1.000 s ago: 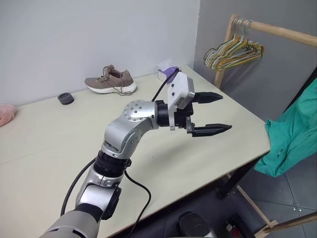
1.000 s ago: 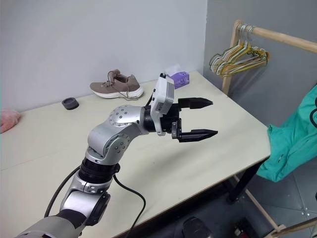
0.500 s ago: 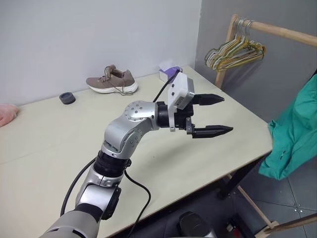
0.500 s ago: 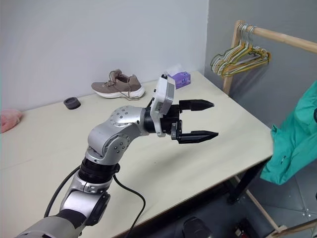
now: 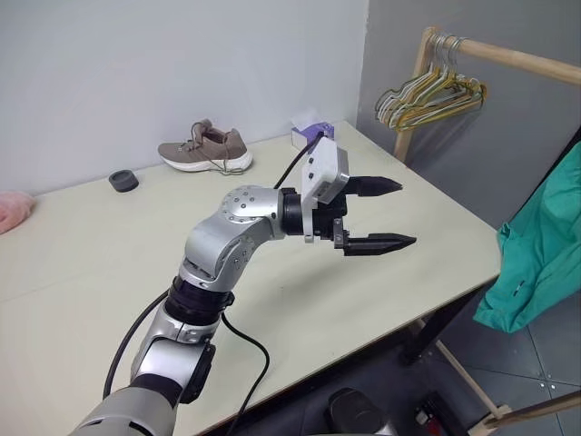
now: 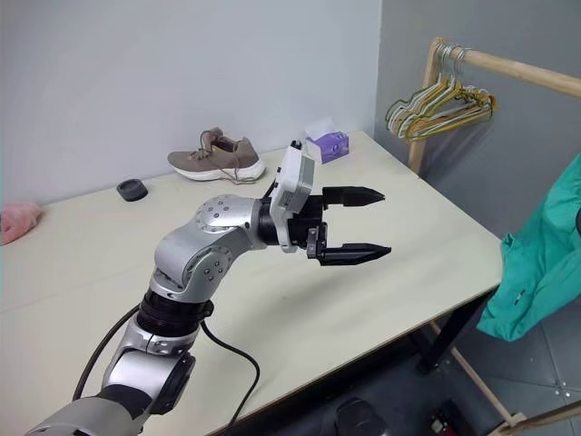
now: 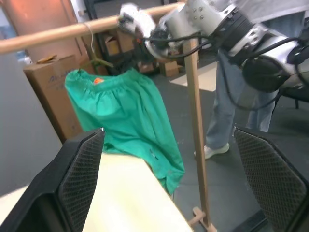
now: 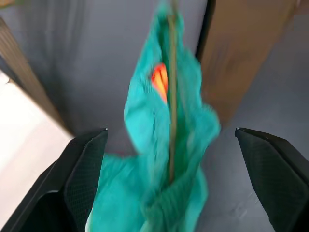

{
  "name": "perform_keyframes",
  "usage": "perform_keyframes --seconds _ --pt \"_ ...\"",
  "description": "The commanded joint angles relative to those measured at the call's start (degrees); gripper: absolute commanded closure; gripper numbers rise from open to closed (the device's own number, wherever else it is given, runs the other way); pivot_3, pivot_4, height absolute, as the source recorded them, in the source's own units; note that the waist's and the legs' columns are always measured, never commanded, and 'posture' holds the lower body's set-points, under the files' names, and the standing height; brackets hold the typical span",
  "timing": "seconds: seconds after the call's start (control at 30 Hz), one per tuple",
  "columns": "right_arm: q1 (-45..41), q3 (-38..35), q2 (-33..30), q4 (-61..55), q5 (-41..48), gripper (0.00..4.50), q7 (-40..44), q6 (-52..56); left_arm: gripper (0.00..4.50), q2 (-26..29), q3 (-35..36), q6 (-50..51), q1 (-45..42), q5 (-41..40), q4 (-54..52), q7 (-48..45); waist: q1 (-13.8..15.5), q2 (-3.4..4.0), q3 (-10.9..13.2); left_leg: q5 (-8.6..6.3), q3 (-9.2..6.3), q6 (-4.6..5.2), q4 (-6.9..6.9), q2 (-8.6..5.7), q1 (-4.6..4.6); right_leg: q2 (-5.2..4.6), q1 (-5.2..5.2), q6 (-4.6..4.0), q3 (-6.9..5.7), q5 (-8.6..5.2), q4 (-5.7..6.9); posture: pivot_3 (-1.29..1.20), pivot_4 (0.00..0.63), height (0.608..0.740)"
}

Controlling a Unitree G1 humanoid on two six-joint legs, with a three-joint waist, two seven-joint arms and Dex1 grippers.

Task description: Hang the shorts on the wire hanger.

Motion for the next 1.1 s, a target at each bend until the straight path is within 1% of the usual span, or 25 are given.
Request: perform_keyframes --seconds 0.03,0.13,0.2,0.27,0.33,0.4,0.47,0.53,0.6,0.7,0.8,0.9,0.97,1.03,1.1 --pt "1.12 4.53 2.38 -11.22 0.60 0.03 3.16 -10.29 0.00 2.06 3.06 -1.89 1.66 3.94 0.74 4.73 -0.22 0.03 -0.02 0.00 0.01 0.00 -0.01 0.01 0.00 0.00 0.00 0.00 0.01 0.00 0.00 -0.46 0.000 0.740" --pt "1.83 8.64 9.83 -18.91 2.79 0.03 4.24 -14.58 0.00 3.65 6.21 -3.43 4.72 11.10 3.46 15.29 -0.50 0.00 -0.08 0.00 -0.02 0.00 -0.01 0.05 0.08 0.01 0.03 0.01 0.03 0.01 0.02 -0.43 0.000 0.740" --pt "3.21 11.51 14.78 -21.92 3.05 0.03 4.50 -17.74 0.00 4.07 8.75 -2.36 7.05 14.28 4.50 21.92 -0.28 -0.05 -0.11 0.00 -0.11 -0.01 0.00 0.14 0.09 0.00 0.05 0.01 0.01 0.01 0.02 -0.39 0.000 0.740" --pt "6.12 17.20 21.23 -24.00 2.91 0.03 6.74 -25.44 0.00 4.66 12.24 -0.47 11.39 18.07 3.25 29.77 0.55 -0.17 -0.19 0.00 -0.34 0.00 0.04 0.12 0.09 -0.10 -0.05 0.01 0.00 0.02 0.05 -0.35 0.000 0.740" --pt "8.52 22.21 26.63 -23.17 0.67 0.03 7.02 -32.59 0.00 5.61 14.34 -0.10 16.42 22.00 0.49 35.43 1.75 -0.25 -0.22 0.00 -0.48 0.00 0.02 0.18 0.00 -0.12 -0.18 0.00 -0.05 0.03 0.19 -0.32 0.000 0.740" --pt "10.01 26.50 31.51 -19.88 -1.44 0.03 6.92 -38.68 0.00 5.77 16.66 -0.01 21.76 24.71 -2.47 39.91 3.36 -0.29 -0.20 0.00 -0.54 -0.01 0.03 0.14 -0.13 -0.17 -0.41 -0.02 -0.08 0.03 0.46 -0.27 0.000 0.740" --pt "10.86 30.49 35.18 -15.55 -2.48 0.03 9.05 -44.04 0.00 4.51 20.13 -0.18 26.83 25.43 -4.82 43.77 5.43 -0.35 -0.20 0.00 -0.57 -0.01 0.03 -0.02 -0.19 -0.33 -0.57 -0.05 -0.08 0.04 0.67 -0.22 0.000 0.740" --pt "10.92 32.64 38.76 -11.16 -2.46 0.03 10.69 -47.85 0.00 2.26 23.80 0.88 30.69 24.90 -6.46 47.26 8.03 -0.44 -0.21 0.01 -0.60 -0.01 0.08 -0.10 -0.18 -0.39 -0.58 -0.26 -0.10 0.16 0.72 -0.18 0.000 0.740" --pt "10.44 33.28 42.15 -7.11 -2.39 0.03 10.81 -50.61 0.00 0.51 26.21 2.28 33.23 24.53 -7.75 49.56 10.68 -0.52 -0.24 0.01 -0.64 -0.02 0.10 -0.20 -0.16 -0.50 -0.57 -0.28 -0.14 0.18 0.74 -0.15 0.000 0.740" --pt "9.73 33.44 45.34 -1.71 -2.81 0.03 11.08 -53.78 0.00 -0.09 27.73 2.01 35.24 24.43 -9.11 50.39 14.94 -0.67 -0.24 0.02 -0.73 -0.03 0.12 -0.27 -0.13 -0.55 -0.54 -0.33 -0.24 0.21 0.76 -0.11 0.000 0.740" --pt "9.07 33.13 46.90 1.46 -3.00 0.03 11.43 -55.98 0.00 -0.09 28.59 2.02 35.33 23.49 -9.27 50.13 18.08 -0.74 -0.24 0.04 -0.78 -0.07 0.18 -0.31 -0.11 -0.55 -0.55 -0.42 -0.31 0.26 0.76 -0.07 0.000 0.740" --pt "8.74 33.20 47.15 3.28 -3.13 0.03 12.29 -56.86 0.00 0.20 28.67 1.77 35.31 23.14 -9.18 49.51 20.04 -0.76 -0.26 0.06 -0.75 -0.10 0.18 -0.31 -0.09 -0.54 -0.56 -0.46 -0.30 0.28 0.76 -0.05 0.000 0.740" --pt "8.47 33.13 47.02 3.67 -3.06 0.03 12.59 -56.70 0.00 0.28 28.56 1.98 35.08 22.84 -9.19 49.13 20.60 -0.76 -0.26 0.07 -0.74 -0.11 0.17 -0.30 -0.09 -0.54 -0.56 -0.48 -0.29 0.29 0.80 -0.04 0.001 0.740" --pt "8.25 32.88 46.62 3.76 -2.91 0.03 12.99 -56.12 0.00 0.48 27.77 1.21 34.44 22.78 -9.01 48.28 21.00 -0.79 -0.15 0.07 -0.72 -0.12 0.13 -0.29 -0.09 -0.53 -0.57 -0.49 -0.28 0.29 0.85 -0.03 0.028 0.740" --pt "8.74 32.57 46.21 3.26 -2.68 0.03 13.14 -55.41 0.00 0.24 27.30 0.23 34.38 23.04 -9.27 48.00 21.22 -0.79 -0.12 0.08 -0.72 -0.13 0.12 -0.28 -0.08 -0.50 -0.57 -0.52 -0.28 0.30 0.86 -0.02 0.025 0.740"
